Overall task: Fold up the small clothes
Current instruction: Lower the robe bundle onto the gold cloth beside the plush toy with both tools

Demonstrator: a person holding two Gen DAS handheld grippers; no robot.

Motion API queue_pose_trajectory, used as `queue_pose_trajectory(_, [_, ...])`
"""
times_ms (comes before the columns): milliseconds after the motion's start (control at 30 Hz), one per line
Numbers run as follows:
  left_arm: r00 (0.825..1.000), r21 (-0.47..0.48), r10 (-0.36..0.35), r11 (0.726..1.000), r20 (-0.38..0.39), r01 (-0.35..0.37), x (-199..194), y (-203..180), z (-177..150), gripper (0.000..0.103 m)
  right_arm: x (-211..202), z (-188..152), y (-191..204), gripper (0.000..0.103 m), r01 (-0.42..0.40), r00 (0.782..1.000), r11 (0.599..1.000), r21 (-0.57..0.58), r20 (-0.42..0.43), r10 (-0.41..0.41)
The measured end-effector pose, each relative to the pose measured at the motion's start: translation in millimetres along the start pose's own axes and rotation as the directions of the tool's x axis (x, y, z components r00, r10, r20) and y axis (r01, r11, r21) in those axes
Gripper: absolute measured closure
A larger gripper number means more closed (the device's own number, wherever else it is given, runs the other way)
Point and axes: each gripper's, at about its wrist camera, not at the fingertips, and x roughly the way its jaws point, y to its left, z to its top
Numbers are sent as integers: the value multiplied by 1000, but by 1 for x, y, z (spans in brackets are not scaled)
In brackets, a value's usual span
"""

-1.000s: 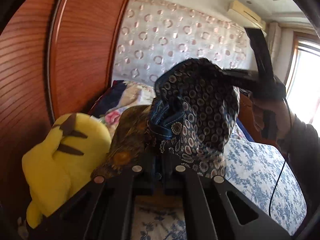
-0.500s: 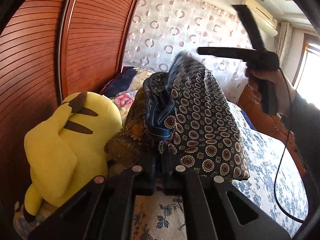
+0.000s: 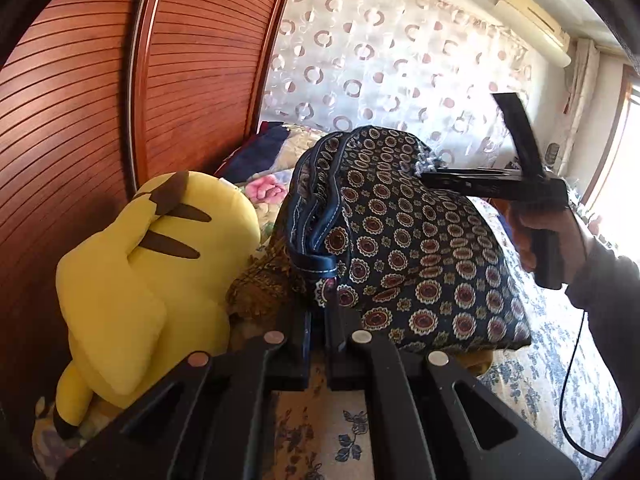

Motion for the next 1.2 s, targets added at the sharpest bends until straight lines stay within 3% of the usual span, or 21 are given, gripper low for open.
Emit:
queue_pose_trajectory(133, [1000,15,11,1000,-14,-11,-2,-3,3,101,16,0,3,55,3,999,998,64,36,-5])
queue_pose_trajectory(333, [999,67,46,997,-13,-45,-14,-12,7,97,-10,-3,14,55,83,993,994,65,82,-88])
queue_pose_trajectory(533, [996,95,91,991,19,-92,-33,-17,6,93,-44,-25,41,53,8,991,998,68,130,-17])
queue_pose_trajectory(767, [994,119,102,987,48,-107,-60,-24,6,93,-31,-43,59,52,26,993,993,112,114,-38])
queue_pose_trajectory(1200, [992,200,69,976,102,-88,-96,-63,-5,92,-114,-78,72,48,43,982,988,147,175,-68])
